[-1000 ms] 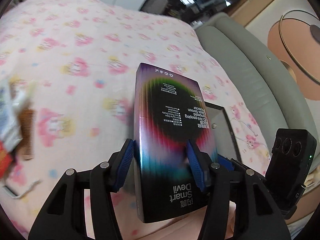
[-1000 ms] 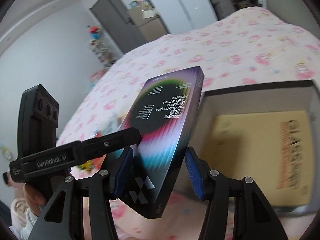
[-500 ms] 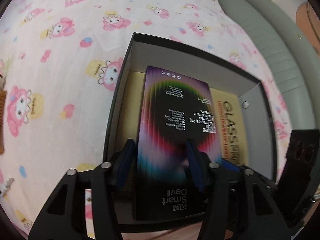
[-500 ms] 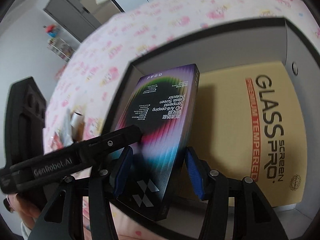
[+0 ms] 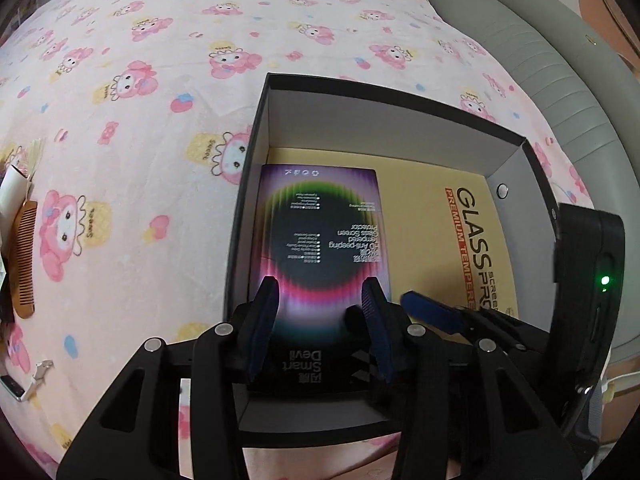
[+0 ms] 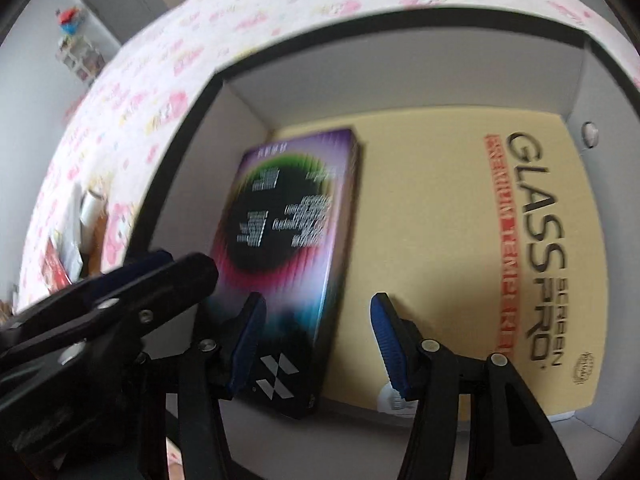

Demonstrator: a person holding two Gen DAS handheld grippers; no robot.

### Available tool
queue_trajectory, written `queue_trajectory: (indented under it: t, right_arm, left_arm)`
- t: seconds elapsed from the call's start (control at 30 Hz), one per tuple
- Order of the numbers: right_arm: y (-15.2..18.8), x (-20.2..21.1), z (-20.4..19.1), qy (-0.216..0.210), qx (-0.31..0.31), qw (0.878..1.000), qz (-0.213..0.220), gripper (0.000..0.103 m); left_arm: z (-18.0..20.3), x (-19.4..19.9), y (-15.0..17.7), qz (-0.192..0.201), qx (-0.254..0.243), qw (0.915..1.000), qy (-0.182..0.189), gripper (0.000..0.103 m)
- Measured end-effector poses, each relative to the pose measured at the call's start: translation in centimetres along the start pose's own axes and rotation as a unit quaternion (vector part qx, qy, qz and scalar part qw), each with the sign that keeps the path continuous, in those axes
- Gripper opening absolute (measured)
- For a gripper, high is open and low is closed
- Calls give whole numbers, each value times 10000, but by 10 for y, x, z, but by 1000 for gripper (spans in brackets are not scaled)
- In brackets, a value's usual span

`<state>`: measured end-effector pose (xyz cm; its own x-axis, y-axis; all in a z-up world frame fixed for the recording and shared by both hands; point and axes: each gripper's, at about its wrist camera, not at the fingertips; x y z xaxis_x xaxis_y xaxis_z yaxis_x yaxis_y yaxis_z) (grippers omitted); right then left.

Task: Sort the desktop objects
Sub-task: 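Lower the Smart Devil box into the shoebox and open the right tool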

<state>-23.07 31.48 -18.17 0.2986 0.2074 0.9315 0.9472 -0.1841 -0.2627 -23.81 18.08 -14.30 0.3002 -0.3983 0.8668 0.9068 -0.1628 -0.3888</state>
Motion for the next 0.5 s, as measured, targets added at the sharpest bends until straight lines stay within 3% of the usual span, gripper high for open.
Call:
queue_trajectory:
  t: [0.2, 0.37, 0.5]
  right_arm:
    - [2, 0, -2, -251, 61, 9997, 57, 55]
    - [6, 26, 10, 219, -60, 9969, 759, 55]
    - [10, 52, 17, 14, -218, 9924, 1212, 55]
  left_arm:
    - [-8, 5, -2, 125, 9, 9999, 54, 43]
    - [-7, 28, -3, 561, -54, 9983, -113, 45]
    - [-2, 52, 3, 911, -229, 9949, -359, 45]
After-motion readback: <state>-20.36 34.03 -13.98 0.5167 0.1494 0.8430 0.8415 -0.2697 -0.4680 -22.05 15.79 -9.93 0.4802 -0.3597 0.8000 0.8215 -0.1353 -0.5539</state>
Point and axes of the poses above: each gripper's, at about its wrist camera, not at the fingertips, and x roughly against the way its jaws point, z to its right, y to its underside, and after that the axes turned 5 degrees about -x, right-handed
